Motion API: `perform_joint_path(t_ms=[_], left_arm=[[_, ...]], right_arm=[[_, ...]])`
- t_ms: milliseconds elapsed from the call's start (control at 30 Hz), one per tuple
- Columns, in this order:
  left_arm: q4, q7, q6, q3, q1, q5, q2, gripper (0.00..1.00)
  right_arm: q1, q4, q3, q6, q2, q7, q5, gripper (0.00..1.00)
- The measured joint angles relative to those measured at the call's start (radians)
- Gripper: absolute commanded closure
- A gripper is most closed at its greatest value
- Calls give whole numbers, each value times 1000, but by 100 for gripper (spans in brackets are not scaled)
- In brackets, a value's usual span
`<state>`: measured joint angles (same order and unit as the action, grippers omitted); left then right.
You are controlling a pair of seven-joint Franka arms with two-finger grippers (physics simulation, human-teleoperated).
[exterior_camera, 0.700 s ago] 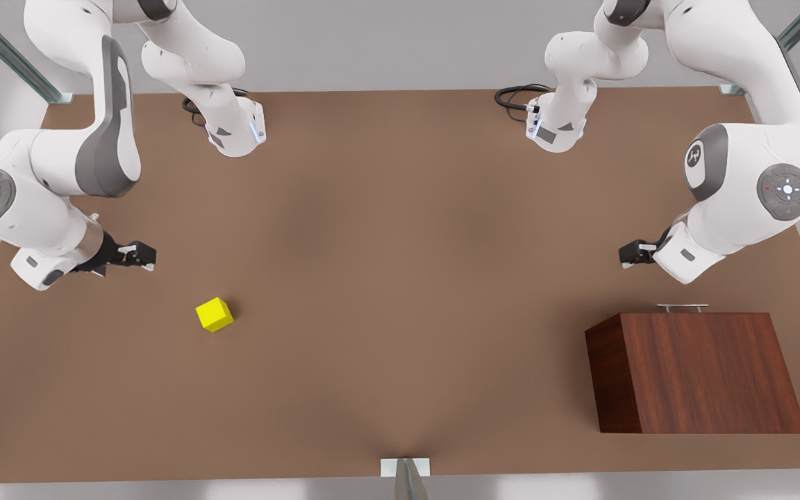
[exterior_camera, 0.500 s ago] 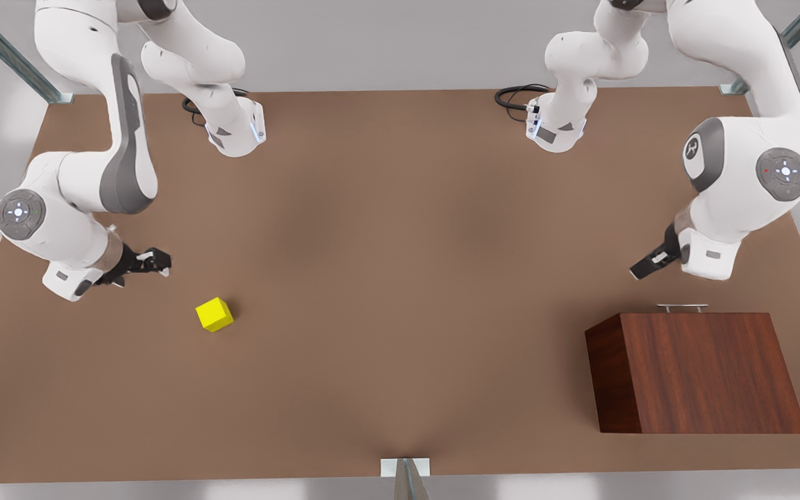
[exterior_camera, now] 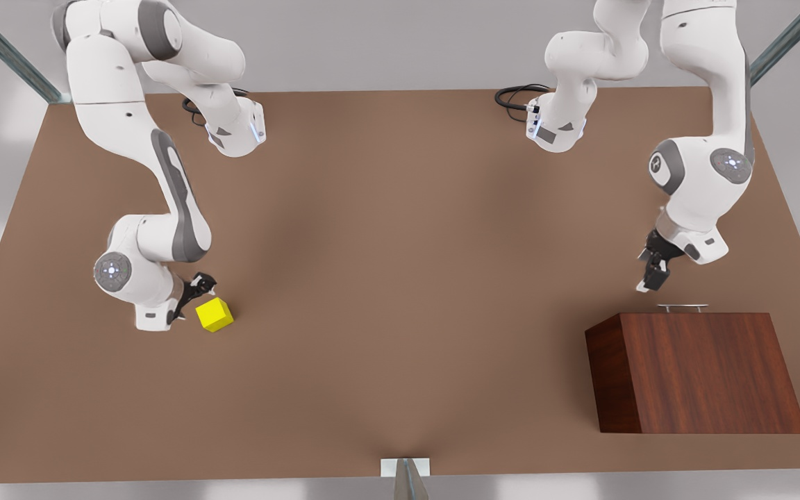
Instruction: Open the drawer with left arm, place the square in the middle with right arm, and place the square in the drawer with left arm
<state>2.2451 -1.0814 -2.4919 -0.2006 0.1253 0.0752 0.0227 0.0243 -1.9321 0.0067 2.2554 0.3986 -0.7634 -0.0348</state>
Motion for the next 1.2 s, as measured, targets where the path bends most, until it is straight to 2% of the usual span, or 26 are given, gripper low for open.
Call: perform_joint_path(t_ms=[133,233,367,500,567,967,1000,1200], left_arm=[[30,0,-64,-28,-55,42,-30,0],[30,0,-105,-40,-93,54,-67,0],[29,0,-148,-40,-1,65,-106,0],[27,9,-166,-68,-61,72,-121,0],[27,8,-187,-69,-35,74,-138,0],[15,12,-274,-70,-94,77,-206,0],[15,12,-286,-71,-97,77,-217,0],[14,12,-322,-69,-109,78,-245,0]], right_arm=[[-1,-26,-8,12,30,-14,-46,0],[0,-84,-9,105,37,-18,-48,0],[0,-96,-15,132,39,-13,-42,0],[-3,-113,-19,178,51,76,-45,0],[0,-113,-19,184,54,95,-45,0],[3,-125,-19,285,113,96,-43,0],[8,-124,-19,291,115,95,-43,9],[9,-107,-19,290,126,97,-48,10]])
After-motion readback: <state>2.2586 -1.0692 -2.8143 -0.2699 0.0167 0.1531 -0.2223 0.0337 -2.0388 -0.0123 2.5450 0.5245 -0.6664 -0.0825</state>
